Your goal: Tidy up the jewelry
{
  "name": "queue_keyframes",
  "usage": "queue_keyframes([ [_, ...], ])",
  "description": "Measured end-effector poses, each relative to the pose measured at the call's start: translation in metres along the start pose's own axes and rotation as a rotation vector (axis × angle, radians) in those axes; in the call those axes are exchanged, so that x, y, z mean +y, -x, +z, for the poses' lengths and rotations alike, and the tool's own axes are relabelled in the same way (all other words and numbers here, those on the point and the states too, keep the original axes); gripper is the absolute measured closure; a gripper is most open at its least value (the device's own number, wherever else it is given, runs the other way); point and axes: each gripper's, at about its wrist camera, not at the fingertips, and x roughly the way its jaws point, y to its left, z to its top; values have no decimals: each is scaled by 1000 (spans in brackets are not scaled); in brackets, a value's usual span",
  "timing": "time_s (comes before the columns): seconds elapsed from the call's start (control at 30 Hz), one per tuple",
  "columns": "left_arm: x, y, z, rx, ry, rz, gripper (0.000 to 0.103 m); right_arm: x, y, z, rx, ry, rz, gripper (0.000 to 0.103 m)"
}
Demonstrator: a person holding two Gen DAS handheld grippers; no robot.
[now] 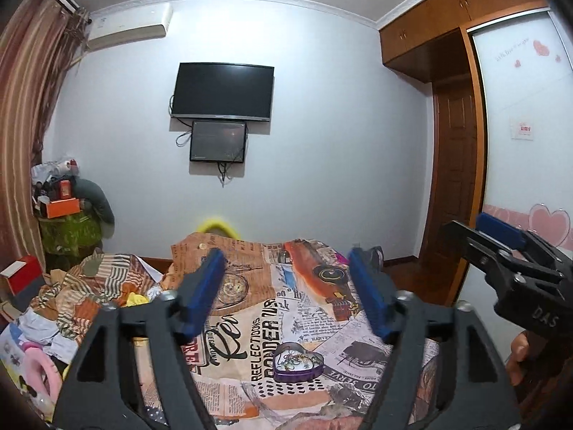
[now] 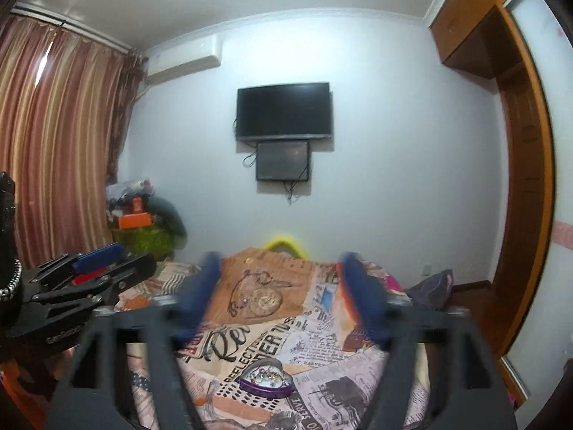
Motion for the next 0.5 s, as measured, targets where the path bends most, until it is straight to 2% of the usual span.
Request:
queue_keyframes([
  [0.03, 0, 2, -1, -2, -3, 8, 18, 1, 2, 0, -3, -3, -4, 18],
  [0.1, 0, 4, -2, -5, -7, 28, 11, 0, 3, 1, 4, -17, 3, 14],
  [0.2, 2, 7, -4, -2, 5, 42, 8, -2, 4, -1, 7, -35, -9, 1],
  [0.5, 1, 16, -9, 17, 17, 54, 8, -3, 18, -7, 15, -33, -10, 1],
])
